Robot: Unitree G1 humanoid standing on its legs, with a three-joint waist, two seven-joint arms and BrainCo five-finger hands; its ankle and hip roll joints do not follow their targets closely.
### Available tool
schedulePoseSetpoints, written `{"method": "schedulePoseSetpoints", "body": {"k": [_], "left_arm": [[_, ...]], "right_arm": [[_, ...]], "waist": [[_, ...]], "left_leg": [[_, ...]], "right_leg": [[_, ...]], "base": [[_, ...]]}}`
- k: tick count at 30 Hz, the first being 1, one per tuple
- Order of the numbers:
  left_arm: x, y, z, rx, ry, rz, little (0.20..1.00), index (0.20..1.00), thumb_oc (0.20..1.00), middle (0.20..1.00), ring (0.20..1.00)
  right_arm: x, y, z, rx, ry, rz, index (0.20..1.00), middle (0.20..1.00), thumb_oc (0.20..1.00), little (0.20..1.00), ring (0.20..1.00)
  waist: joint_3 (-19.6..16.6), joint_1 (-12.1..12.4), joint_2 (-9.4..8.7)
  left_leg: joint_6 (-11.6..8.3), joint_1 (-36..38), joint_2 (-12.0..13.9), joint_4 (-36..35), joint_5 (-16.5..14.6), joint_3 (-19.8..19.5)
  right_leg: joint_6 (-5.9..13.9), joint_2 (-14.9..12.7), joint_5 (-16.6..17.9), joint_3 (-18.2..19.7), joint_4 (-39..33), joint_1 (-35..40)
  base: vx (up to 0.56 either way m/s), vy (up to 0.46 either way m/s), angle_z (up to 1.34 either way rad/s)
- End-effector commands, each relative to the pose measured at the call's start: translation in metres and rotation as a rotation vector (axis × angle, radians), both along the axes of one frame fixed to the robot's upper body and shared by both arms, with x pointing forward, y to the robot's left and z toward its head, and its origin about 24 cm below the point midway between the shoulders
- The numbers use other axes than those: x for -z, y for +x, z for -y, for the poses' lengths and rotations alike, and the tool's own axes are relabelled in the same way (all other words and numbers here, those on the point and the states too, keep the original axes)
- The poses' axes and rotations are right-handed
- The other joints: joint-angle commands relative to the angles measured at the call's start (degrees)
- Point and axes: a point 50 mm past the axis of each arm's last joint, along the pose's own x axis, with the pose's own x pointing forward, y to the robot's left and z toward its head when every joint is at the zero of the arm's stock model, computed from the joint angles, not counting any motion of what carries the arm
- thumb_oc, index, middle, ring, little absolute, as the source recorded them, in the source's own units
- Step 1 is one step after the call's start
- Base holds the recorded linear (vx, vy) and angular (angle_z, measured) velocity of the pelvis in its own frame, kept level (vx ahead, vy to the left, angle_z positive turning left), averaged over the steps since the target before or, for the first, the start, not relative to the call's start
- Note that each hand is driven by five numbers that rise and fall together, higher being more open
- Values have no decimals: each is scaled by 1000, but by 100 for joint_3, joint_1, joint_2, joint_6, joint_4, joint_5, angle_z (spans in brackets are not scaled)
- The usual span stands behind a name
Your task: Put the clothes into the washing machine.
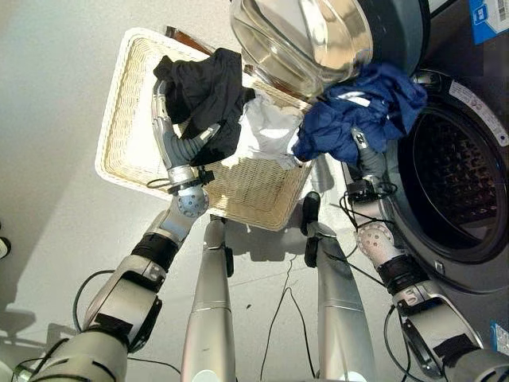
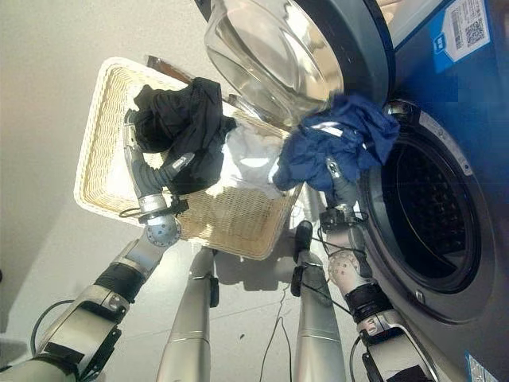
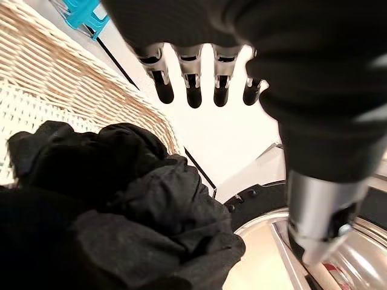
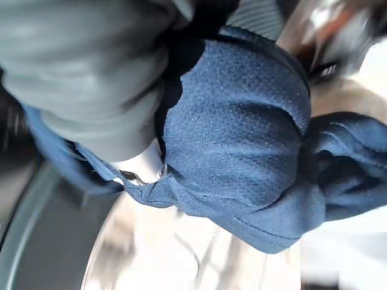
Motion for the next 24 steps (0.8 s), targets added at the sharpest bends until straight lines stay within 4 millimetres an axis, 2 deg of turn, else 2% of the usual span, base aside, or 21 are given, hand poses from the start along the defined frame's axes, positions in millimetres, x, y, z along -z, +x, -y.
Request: {"method": "schedulePoseSetpoints", "body": {"k": [1,3,5,6,8,9,10,12,13,14,15,16,19,21,23,24], "left_arm": [[-20,2,-10,-22,-13,66,1000,1000,1000,1000,1000],[-19,4,-12,-22,-4,45,1000,1000,1000,1000,1000],[-17,12,-11,-35,69,-32,1000,1000,1000,1000,1000],[-16,13,-11,-48,97,-46,1000,1000,1000,1000,1000],[-18,17,-12,-59,134,-76,1000,1000,1000,1000,1000],[-18,19,-15,-74,161,-97,1000,1000,1000,1000,1000],[-17,21,-18,-95,199,-126,1000,1000,1000,1000,1000],[-18,23,-20,-104,212,-135,1000,1000,1000,1000,1000],[-17,23,-23,-112,223,-143,1000,1000,1000,1000,1000],[-12,24,-28,-144,292,-181,1000,1000,1000,1000,1000],[-11,24,-28,-148,303,-187,1000,1000,1000,1000,1000],[-8,24,-32,-166,348,-207,1000,1000,1000,1000,1000],[-8,23,-34,-173,363,-214,1000,1000,1000,1000,1000],[-7,22,-47,-211,428,-261,1000,1000,1000,1000,1000],[-9,24,-55,-230,469,-296,1000,1000,1000,1000,1000],[-10,25,-58,-235,483,-309,1000,1000,1000,1000,1000]], "right_arm": [[-3,-1,20,22,88,27,200,200,200,200,200],[5,0,26,41,99,-11,200,200,200,200,200],[21,2,46,81,174,-92,200,200,200,200,200],[22,3,51,105,200,-108,200,200,200,200,200],[22,3,65,168,252,-137,200,200,200,200,200],[22,2,77,220,291,-164,200,200,200,200,200],[19,-2,99,341,362,-200,200,200,200,200,200],[13,-4,113,416,410,-204,200,200,200,200,200],[9,-8,126,469,440,-204,200,200,200,200,200],[-18,-24,165,708,526,-145,200,200,200,200,200],[-24,-26,170,747,529,-128,200,200,200,200,200],[-48,-33,181,852,540,-49,200,200,200,200,200],[-56,-35,183,882,540,-18,200,200,200,200,200],[-106,-45,185,993,475,123,200,200,200,200,200],[-119,-54,197,1022,456,167,200,200,200,200,200],[-119,-57,202,1033,457,164,200,200,200,200,200]], "waist": [[-111,23,-236],[-111,19,-228],[-111,37,-187],[-111,43,-178],[-111,61,-154],[-111,69,-145],[-111,71,-136],[-111,74,-134],[-111,71,-146],[-111,79,-183],[-111,83,-191],[-111,92,-223],[-111,90,-235],[-111,15,-308],[-111,-13,-344],[-111,-15,-357]], "left_leg": [[466,-134,-554,319,-164,416],[463,-139,-551,323,-168,420],[470,-169,-550,352,-184,418],[468,-184,-545,360,-183,424],[463,-184,-530,355,-178,430],[455,-191,-516,365,-180,432],[453,-190,-502,393,-196,424],[453,-193,-493,412,-211,419],[455,-202,-487,443,-231,407],[471,-269,-457,558,-304,351],[472,-282,-451,563,-311,341],[474,-301,-442,567,-326,316],[472,-309,-439,567,-329,309],[471,-281,-433,544,-352,291],[471,-215,-429,477,-346,294],[469,-191,-430,459,-346,290]], "right_leg": [[188,403,1293,-442,-1290,215],[180,413,1288,-432,-1287,205],[164,427,1271,-427,-1270,182],[160,432,1277,-422,-1273,169],[153,434,1262,-427,-1263,171],[155,436,1257,-427,-1253,170],[163,441,1254,-421,-1232,176],[169,444,1263,-418,-1237,181],[175,442,1260,-412,-1228,185],[206,454,1278,-415,-1214,182],[209,456,1280,-422,-1217,181],[220,469,1298,-445,-1226,178],[223,474,1306,-450,-1234,175],[236,509,1347,-423,-1299,188],[240,524,1349,-409,-1354,246],[241,522,1345,-410,-1372,272]], "base": [[0,0,0],[0,0,0],[0,0,0],[0,0,0],[13,7,-4],[20,4,-5],[20,0,-5],[12,-7,-8],[21,-76,-10],[21,-86,-8],[9,-122,-4],[-7,-54,-3],[-9,-22,-1],[-26,3,-9],[-16,8,-11],[-7,1,-8]]}}
